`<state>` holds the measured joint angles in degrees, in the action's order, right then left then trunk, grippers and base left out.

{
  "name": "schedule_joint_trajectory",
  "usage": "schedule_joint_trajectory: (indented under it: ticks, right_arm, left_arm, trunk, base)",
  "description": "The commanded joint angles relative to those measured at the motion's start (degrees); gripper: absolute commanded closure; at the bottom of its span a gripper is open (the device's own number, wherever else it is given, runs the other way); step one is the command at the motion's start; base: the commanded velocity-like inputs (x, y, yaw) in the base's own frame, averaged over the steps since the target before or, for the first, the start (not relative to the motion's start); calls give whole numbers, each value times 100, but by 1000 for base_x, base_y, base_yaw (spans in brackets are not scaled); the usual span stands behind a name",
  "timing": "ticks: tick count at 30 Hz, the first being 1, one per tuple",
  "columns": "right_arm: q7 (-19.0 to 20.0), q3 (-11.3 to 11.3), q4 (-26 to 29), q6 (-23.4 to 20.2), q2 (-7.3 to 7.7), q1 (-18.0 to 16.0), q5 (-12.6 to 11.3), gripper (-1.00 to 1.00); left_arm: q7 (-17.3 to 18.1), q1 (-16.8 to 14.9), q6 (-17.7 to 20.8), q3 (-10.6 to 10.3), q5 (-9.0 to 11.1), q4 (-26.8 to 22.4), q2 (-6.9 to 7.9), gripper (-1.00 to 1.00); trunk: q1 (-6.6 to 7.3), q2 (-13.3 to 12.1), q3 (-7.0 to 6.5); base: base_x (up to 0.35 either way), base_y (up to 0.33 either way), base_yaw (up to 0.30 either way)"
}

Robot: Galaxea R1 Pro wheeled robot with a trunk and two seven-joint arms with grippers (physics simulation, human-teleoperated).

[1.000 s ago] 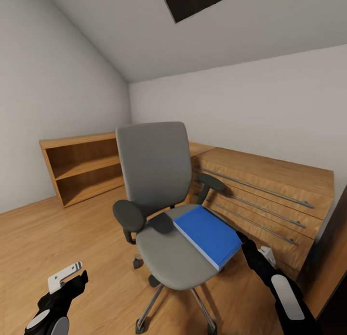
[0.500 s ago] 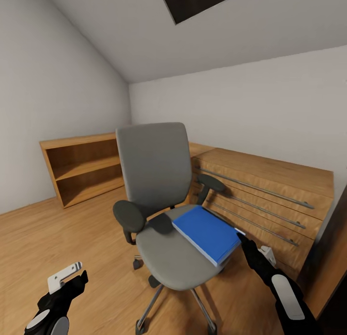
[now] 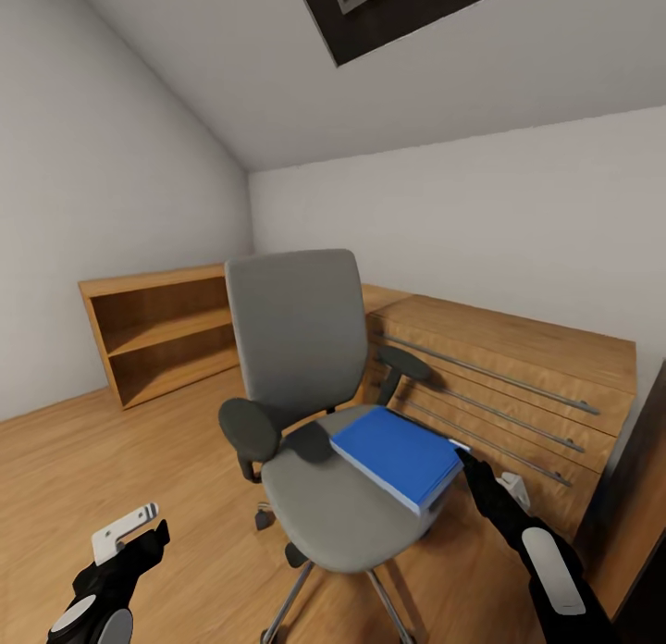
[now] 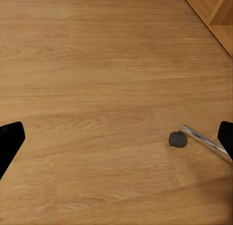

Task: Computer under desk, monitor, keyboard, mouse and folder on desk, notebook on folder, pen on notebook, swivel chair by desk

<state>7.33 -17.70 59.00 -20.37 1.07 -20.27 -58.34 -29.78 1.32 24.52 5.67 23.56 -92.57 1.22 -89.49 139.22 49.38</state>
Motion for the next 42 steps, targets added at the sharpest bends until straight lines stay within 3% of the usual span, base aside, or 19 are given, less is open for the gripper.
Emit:
schedule_joint_trajectory:
  ticks: [1,16,24,31,42]
  right_arm:
    - [23,-14,6,-35,-2,-3,-28,100]
    - [67,11,35,-29,-9,-3,-28,100]
    - [60,48,551,-29,-27,-3,-12,100]
    - [40,628,1191,-29,-28,114,27,100]
    - [1,948,2408,-65,-31,726,-12,100]
  left_arm:
    - [-37,-1,12,-4,52,-12,2,-100]
    - [-36,-1,18,-4,52,-13,3,-100]
    - [-36,-1,18,-4,52,-10,9,-100]
    - [-36,-1,25,-4,52,-7,10,-100]
    - [-36,-1,26,-4,60,-1,3,-100]
  trunk:
    - [23,-39,-14]
    - [353,-641,-283]
    - [529,-962,-426]
    - [682,-1242,-552]
    - [924,-1684,-750]
  base:
    - [0,0,0]
    - [-246,0,0]
    - [-336,0,0]
    - [-99,0,0]
    - [-2,0,0]
